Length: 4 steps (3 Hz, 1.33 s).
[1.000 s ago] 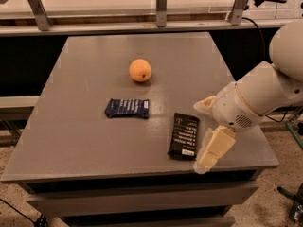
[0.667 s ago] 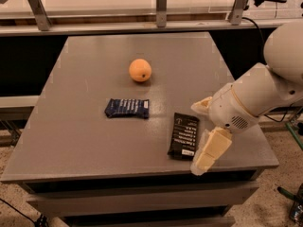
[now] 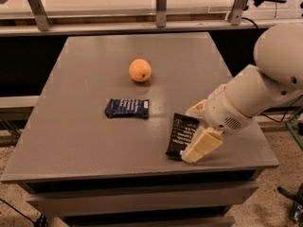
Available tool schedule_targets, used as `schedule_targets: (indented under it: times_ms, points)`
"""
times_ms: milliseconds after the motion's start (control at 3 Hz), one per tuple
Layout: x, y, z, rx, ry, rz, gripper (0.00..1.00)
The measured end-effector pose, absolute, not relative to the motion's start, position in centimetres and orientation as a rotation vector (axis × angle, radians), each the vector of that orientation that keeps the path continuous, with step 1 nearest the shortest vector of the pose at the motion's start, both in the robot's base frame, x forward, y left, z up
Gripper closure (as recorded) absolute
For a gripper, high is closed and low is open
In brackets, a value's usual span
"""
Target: Move rxbar chocolate near orange
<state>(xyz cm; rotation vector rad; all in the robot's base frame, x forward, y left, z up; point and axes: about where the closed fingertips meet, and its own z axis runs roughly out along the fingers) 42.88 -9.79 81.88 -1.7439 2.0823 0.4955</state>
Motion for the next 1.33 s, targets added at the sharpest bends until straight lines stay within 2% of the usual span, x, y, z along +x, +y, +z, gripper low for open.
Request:
schedule_targets:
  times_ms: [667,1000,1333]
  points:
    - [42.9,-9.8,82.7,-1.744,2.082,0.496,0.87]
    - [42.9,-9.8,82.7,-1.744,2.082,0.496,1.0]
    - [44.1,-10.5,84.1,-1.729,2.084,0.45,1.0]
